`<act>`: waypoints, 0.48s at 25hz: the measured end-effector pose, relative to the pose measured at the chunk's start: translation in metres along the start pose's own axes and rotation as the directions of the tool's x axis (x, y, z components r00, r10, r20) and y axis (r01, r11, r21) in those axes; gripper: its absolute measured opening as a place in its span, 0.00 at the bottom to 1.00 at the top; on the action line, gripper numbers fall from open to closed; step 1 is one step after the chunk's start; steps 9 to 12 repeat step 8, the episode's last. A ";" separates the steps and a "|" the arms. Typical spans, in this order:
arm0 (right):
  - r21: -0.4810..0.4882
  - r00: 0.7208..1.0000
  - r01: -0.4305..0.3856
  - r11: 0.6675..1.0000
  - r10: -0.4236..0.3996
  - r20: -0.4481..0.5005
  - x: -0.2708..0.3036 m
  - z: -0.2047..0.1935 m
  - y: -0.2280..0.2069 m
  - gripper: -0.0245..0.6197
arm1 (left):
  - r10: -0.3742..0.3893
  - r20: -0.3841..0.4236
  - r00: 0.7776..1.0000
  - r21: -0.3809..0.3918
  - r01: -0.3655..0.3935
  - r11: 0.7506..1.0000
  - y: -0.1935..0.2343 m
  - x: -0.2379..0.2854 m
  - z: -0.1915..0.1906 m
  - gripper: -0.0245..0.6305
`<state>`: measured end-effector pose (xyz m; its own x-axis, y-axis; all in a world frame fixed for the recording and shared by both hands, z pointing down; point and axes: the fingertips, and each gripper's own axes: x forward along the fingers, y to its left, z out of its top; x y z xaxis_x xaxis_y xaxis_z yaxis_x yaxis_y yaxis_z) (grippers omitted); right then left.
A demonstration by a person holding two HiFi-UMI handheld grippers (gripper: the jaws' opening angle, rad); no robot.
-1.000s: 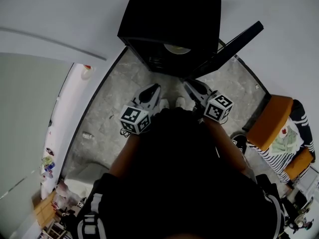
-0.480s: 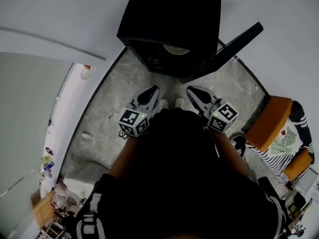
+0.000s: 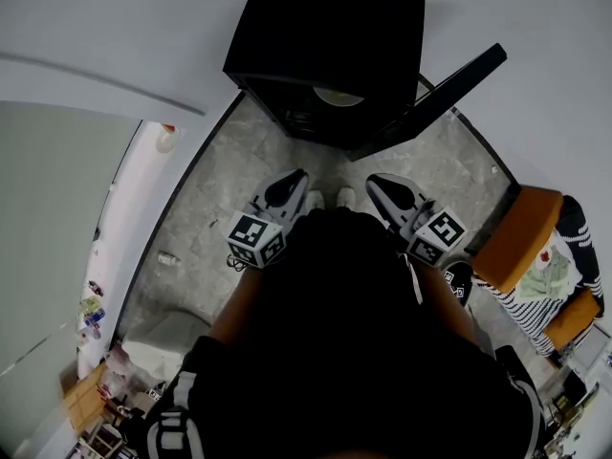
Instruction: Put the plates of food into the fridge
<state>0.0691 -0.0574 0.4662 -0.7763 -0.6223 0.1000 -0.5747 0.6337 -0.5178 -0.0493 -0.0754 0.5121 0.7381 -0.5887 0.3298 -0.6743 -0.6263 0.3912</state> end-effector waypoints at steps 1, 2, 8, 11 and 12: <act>0.005 1.000 -0.004 1.000 0.004 0.008 -0.001 0.001 0.001 0.08 | 0.002 0.000 1.000 -0.001 -0.002 1.000 0.000 0.000 0.000 0.10; 0.010 1.000 -0.007 1.000 0.006 0.014 -0.002 0.002 0.001 0.08 | 0.004 0.000 1.000 -0.002 -0.004 1.000 0.000 0.001 0.000 0.09; 0.023 1.000 0.007 1.000 -0.007 0.010 -0.005 0.002 -0.006 0.09 | 0.007 0.001 1.000 -0.008 -0.007 1.000 -0.003 0.006 0.001 0.10; 0.023 1.000 0.007 1.000 -0.007 0.010 -0.005 0.002 -0.006 0.09 | 0.007 0.001 1.000 -0.008 -0.007 1.000 -0.003 0.006 0.001 0.10; 0.023 1.000 0.007 1.000 -0.007 0.010 -0.005 0.002 -0.006 0.09 | 0.007 0.001 1.000 -0.008 -0.007 1.000 -0.003 0.006 0.001 0.10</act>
